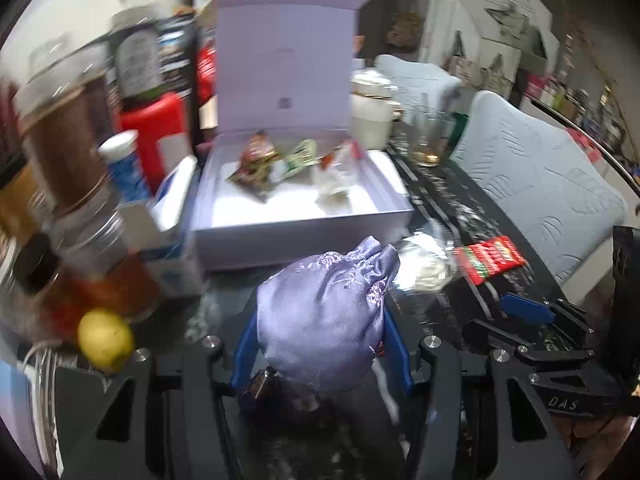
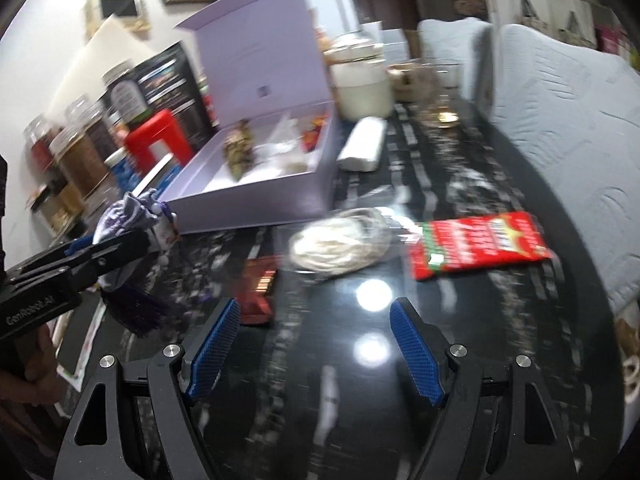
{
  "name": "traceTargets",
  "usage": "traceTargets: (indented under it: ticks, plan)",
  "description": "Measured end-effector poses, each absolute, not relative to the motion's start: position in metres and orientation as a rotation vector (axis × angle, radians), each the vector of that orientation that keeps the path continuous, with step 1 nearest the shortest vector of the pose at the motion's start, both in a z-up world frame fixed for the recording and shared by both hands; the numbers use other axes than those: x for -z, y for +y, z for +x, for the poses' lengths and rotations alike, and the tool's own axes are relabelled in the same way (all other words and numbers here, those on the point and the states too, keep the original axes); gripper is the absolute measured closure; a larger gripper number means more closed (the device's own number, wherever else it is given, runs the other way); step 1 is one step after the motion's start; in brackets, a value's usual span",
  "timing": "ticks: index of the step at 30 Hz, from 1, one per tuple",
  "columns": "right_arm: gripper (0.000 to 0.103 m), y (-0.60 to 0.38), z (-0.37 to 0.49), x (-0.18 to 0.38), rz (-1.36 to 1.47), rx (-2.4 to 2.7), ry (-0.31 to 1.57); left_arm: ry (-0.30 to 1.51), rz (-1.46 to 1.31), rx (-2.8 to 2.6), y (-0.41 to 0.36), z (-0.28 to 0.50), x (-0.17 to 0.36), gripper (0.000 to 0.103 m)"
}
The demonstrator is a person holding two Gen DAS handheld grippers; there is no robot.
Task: Organize soft objects
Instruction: 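Grasp the dark red chocolate packet with the right gripper while the left holds the pouch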
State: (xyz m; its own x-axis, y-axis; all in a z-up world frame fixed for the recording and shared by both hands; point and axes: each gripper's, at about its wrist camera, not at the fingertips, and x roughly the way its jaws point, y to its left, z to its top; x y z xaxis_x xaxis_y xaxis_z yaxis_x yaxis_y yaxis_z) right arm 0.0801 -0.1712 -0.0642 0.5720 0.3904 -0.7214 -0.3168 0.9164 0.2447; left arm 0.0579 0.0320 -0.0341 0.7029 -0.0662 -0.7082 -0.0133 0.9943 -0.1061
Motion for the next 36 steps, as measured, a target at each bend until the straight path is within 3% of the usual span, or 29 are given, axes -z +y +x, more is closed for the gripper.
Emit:
traceTargets:
  ticks: [8, 16, 18, 25, 27, 36]
  plan:
    - [0.025, -0.118, 0.094, 0.084, 0.017, -0.474, 0.928, 0.819, -0.163, -0.028, 0.073, 0.048, 0.053, 0.049]
    - [0.035, -0.09, 0.11, 0.103, -0.034, -0.454, 0.978, 0.838, -0.194, -0.028, 0.089, 0.046, 0.062, 0.049]
    - [0.042, -0.086, 0.114, 0.108, -0.047, -0.437, 0.991, 0.838, -0.203, -0.023, 0.091, 0.046, 0.063, 0.049]
    - [0.055, -0.077, 0.117, 0.112, -0.122, -0.394, 0.963, 0.84, -0.217, -0.019, 0.096, 0.048, 0.064, 0.049]
    - [0.067, -0.074, 0.116, 0.114, -0.162, -0.371, 0.942, 0.841, -0.221, -0.017, 0.097, 0.049, 0.065, 0.049]
    - [0.074, -0.084, 0.119, 0.112, -0.093, -0.394, 0.96, 0.841, -0.218, -0.01, 0.095, 0.047, 0.064, 0.049]
